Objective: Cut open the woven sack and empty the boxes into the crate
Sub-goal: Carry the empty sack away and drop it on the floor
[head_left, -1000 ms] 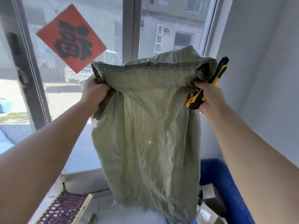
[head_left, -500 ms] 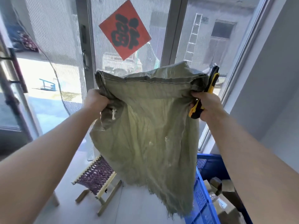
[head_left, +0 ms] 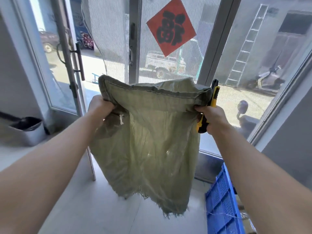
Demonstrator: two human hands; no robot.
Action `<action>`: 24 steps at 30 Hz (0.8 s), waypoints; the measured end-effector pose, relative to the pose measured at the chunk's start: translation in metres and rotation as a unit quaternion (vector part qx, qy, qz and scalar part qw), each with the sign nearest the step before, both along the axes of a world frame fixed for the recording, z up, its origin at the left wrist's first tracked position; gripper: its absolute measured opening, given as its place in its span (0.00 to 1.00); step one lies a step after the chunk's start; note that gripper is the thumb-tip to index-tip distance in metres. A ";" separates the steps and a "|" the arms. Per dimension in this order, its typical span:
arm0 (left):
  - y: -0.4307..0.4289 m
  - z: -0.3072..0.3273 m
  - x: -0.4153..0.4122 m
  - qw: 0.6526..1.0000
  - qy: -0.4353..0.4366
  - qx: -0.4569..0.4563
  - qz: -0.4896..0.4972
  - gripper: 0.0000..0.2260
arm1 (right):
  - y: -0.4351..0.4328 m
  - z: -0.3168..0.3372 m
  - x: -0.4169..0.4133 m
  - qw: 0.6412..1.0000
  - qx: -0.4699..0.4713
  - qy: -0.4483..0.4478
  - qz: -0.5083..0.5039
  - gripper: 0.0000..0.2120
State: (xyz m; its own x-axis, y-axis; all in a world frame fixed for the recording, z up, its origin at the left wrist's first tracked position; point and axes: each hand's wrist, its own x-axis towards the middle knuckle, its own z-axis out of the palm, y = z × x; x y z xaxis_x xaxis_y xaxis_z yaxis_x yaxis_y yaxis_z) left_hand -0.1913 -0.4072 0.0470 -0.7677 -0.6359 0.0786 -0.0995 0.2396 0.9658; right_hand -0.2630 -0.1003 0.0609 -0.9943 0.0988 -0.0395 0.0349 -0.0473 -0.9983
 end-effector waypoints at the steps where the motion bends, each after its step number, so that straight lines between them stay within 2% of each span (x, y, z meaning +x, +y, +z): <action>1: -0.002 -0.003 0.009 1.000 -0.001 0.002 0.011 0.05 | -0.004 -0.004 0.002 1.000 -0.002 -0.001 0.013 0.07; 10: -0.025 -0.016 0.094 0.993 0.009 0.025 0.111 0.04 | -0.044 -0.024 0.033 0.993 -0.007 -0.021 0.112 0.08; 14: -0.037 -0.018 0.131 0.988 0.018 0.013 0.155 0.09 | -0.069 -0.027 0.047 0.986 -0.003 -0.018 0.166 0.07; 20: -0.060 -0.022 0.176 0.977 0.009 -0.001 0.215 0.11 | -0.113 -0.036 0.060 0.976 -0.006 -0.024 0.217 0.08; 24: -0.089 -0.028 0.203 0.973 0.008 0.020 0.229 0.08 | -0.147 -0.040 0.064 0.968 0.001 -0.029 0.247 0.09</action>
